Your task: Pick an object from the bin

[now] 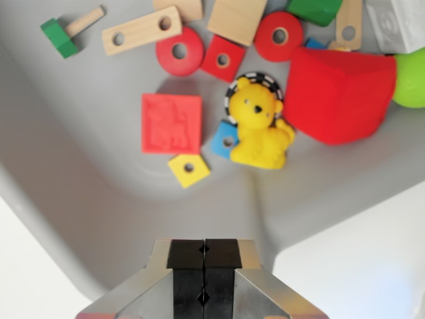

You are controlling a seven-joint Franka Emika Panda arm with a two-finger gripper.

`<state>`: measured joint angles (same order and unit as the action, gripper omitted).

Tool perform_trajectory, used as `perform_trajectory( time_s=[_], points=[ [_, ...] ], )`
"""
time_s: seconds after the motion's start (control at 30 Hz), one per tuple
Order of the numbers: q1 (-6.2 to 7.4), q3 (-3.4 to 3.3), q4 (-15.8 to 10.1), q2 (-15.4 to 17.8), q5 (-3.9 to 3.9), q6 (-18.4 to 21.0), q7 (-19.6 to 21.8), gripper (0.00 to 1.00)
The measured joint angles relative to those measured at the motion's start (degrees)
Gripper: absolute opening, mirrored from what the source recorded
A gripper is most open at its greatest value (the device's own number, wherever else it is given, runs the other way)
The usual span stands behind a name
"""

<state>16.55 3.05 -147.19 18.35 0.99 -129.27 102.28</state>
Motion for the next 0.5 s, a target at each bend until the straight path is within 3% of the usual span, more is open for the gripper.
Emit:
perform_trajectory(
  time_s=[0.5],
  points=[
    [0.01, -0.05, 0.97, 1.13, 0.01, 2.41, -0.03, 0.00]
  ],
)
